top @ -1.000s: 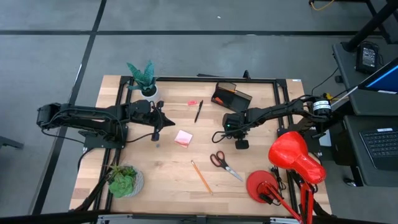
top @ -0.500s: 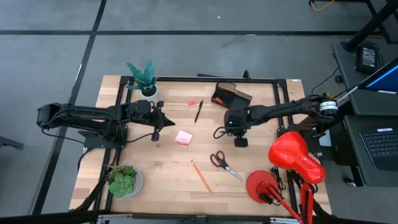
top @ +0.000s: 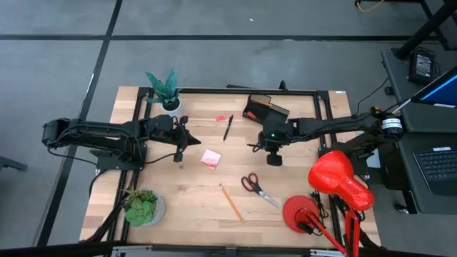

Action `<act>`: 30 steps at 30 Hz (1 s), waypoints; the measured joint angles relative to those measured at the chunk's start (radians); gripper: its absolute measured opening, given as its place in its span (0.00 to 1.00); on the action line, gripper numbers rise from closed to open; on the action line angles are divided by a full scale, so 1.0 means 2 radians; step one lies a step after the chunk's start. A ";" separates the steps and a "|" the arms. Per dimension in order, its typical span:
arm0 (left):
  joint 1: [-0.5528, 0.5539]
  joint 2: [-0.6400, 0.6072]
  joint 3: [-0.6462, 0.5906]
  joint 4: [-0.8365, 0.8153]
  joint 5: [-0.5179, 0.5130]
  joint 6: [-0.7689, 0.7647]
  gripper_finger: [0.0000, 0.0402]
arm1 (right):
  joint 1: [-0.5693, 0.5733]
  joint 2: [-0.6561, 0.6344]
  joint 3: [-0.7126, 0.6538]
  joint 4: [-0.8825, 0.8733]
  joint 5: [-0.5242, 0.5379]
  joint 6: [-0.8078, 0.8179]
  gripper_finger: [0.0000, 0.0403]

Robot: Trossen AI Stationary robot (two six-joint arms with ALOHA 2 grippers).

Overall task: Pick and place office supplies into organizer
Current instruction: Put the bottom black ballpen into the black desk organizer

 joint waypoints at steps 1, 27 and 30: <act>0.000 0.000 0.000 0.000 0.000 0.000 0.00 | 0.000 -0.006 -0.003 0.008 0.000 0.000 0.05; 0.000 0.000 0.000 0.000 0.000 0.027 0.00 | 0.000 -0.060 -0.222 0.551 0.018 0.003 0.05; 0.000 0.000 0.000 -0.006 0.000 0.036 0.01 | 0.000 -0.060 -0.224 0.576 0.018 -0.001 0.05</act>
